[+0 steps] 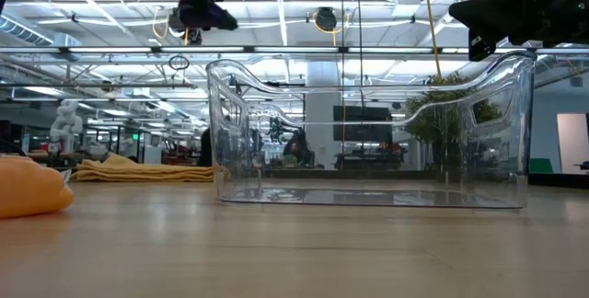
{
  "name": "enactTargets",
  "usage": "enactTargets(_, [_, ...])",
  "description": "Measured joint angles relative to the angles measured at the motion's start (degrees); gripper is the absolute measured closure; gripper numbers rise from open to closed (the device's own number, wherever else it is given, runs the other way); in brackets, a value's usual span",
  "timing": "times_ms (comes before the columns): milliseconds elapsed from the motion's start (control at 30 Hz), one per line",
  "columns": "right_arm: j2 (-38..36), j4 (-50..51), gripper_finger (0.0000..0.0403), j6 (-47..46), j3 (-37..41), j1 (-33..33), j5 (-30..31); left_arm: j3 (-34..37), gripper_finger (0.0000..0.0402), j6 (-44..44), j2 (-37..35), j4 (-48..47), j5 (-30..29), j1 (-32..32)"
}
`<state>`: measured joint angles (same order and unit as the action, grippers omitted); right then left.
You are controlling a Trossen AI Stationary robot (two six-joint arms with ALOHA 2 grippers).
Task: Pick and placing Produce into tupperware
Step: Put the purple eggplant into the transparent bin
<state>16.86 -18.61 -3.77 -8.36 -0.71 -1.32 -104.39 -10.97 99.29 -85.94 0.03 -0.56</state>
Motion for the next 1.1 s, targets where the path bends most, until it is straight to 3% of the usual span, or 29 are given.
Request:
enactTargets(467, [0.00,0.04,0.0403,-0.02,0.00,-0.02,0.00,-10.96,0.0270,3.77,8.63,-2.71,-0.07,0.00])
enactTargets(1100, [0.00,0.02,0.0403,-0.02,0.00,0.00,0.00,-13.45,0.0270,6.30,12.91,0.65,3.12,-0.02])
